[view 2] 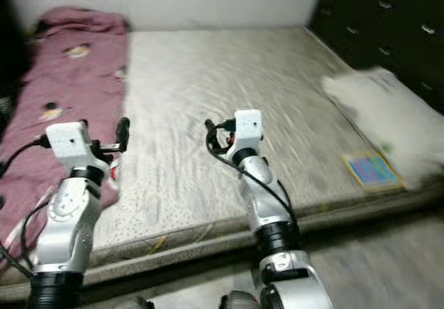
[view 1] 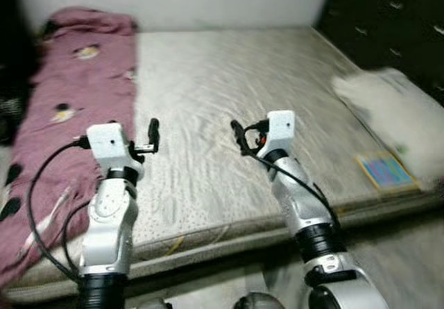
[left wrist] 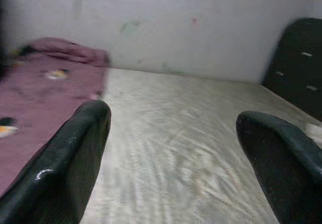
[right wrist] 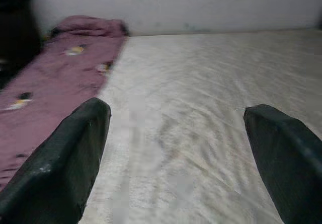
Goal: Clean up the room
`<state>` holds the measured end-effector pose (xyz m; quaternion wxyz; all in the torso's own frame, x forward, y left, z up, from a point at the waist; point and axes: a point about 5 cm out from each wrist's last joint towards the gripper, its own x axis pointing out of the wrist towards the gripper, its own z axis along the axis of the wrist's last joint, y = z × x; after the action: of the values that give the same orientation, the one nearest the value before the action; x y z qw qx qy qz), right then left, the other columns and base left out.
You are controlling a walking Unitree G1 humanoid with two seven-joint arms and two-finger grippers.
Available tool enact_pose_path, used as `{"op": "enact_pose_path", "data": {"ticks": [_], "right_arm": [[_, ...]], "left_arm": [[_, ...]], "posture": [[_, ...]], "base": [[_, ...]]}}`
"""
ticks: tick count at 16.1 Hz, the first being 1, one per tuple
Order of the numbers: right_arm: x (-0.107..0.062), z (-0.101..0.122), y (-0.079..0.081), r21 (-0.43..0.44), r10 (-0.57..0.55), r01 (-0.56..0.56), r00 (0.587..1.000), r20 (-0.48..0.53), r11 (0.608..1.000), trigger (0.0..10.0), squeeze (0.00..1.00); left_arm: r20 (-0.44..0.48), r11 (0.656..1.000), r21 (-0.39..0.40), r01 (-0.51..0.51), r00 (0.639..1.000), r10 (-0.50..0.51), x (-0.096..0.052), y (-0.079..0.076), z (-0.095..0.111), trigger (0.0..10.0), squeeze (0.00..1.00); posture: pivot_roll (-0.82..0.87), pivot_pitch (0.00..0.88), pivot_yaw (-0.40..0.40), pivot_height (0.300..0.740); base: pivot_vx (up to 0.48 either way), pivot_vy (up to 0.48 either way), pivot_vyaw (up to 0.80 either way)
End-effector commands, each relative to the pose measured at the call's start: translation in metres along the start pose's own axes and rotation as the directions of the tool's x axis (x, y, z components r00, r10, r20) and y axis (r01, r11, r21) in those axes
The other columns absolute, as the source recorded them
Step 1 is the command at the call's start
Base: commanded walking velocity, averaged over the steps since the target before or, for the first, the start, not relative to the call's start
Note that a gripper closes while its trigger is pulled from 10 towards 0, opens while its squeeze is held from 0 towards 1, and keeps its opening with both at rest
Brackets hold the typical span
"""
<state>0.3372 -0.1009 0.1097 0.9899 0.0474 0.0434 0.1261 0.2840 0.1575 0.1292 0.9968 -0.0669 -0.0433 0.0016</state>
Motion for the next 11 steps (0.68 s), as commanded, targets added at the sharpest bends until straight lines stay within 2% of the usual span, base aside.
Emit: {"op": "enact_pose_path", "data": {"ticks": [1,11], "right_arm": [[-0.0001,0.0027,-0.0073,0.002,-0.028,0.028,1.0,0.006,1.0,10.0,0.0],[0.0008,0.0048,-0.0069,0.004,-0.021,0.021,1.0,0.016,1.0,10.0,0.0]], "left_arm": [[0.005,0.999,-0.003,0.033,0.999,-0.033,0.0013,-0.0072,0.0021,10.0,0.0],[0.008,0.999,-0.002,0.033,0.999,-0.033,0.0027,-0.0078,0.0029,10.0,0.0]], "posture": [[-0.04,0.0,-0.049,0.74],[-0.04,0.0,-0.05,0.74]], "base": [[0.0,0.465,0.0],[0.0,0.465,0.0]]}}
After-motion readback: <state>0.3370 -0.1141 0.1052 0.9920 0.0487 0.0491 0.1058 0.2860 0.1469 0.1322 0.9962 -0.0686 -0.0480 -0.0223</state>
